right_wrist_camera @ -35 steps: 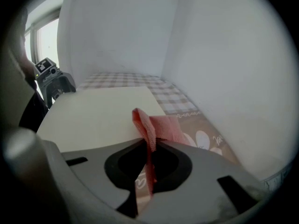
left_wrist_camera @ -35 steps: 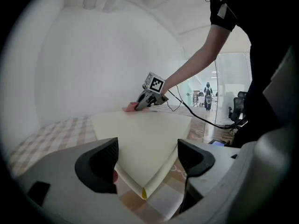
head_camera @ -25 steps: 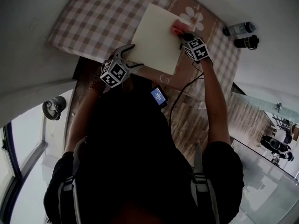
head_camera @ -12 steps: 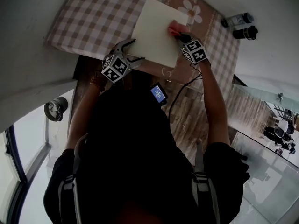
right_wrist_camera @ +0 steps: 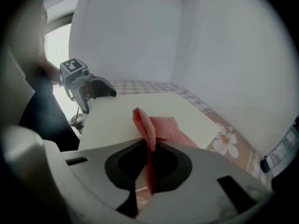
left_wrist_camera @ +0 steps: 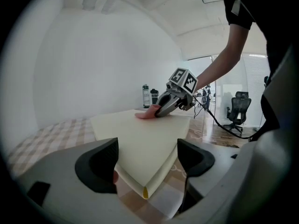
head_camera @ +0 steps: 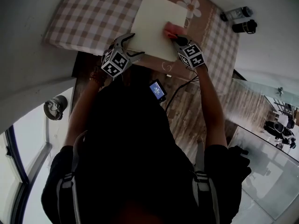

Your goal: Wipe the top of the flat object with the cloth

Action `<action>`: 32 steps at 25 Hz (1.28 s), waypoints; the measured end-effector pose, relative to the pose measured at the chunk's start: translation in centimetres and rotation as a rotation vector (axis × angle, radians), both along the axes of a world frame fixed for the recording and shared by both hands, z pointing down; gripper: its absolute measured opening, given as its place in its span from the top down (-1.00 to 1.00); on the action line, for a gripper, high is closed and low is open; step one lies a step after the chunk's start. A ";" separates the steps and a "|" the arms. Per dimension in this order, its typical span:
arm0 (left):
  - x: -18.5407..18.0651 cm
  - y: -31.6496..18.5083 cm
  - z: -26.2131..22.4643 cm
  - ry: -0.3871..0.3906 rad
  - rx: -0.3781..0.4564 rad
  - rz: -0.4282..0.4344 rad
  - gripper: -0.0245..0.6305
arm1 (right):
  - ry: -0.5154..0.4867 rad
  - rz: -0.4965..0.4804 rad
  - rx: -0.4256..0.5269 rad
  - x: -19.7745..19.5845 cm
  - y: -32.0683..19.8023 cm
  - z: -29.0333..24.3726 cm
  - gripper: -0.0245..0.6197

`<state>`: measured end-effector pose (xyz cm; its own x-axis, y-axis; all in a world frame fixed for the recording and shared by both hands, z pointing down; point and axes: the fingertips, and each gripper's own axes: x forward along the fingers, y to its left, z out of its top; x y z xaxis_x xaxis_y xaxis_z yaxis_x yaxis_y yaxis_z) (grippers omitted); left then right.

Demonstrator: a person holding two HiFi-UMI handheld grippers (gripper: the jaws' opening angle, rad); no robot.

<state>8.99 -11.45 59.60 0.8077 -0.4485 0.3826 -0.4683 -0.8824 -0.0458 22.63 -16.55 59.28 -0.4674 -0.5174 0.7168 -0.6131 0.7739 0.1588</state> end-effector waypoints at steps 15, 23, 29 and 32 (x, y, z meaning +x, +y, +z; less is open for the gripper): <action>0.0 0.0 0.0 0.010 0.005 0.002 -0.31 | -0.062 0.024 0.030 -1.1 4.2 -0.2 0.87; -0.2 0.0 0.1 0.015 -0.008 -0.004 -0.31 | -0.068 0.042 0.100 -1.6 6.1 -0.4 0.87; -0.1 0.0 -0.1 0.017 -0.004 0.000 -0.31 | -0.129 0.075 0.134 -1.7 8.0 -0.7 0.87; -0.1 0.1 -0.2 0.023 -0.018 0.003 -0.31 | -0.154 0.094 0.147 -1.7 8.8 -0.8 0.87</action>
<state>8.91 -11.34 59.39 0.8176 -0.4392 0.3724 -0.4664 -0.8844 -0.0190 20.92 -7.76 58.46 -0.5101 -0.6571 0.5549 -0.7070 0.6878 0.1645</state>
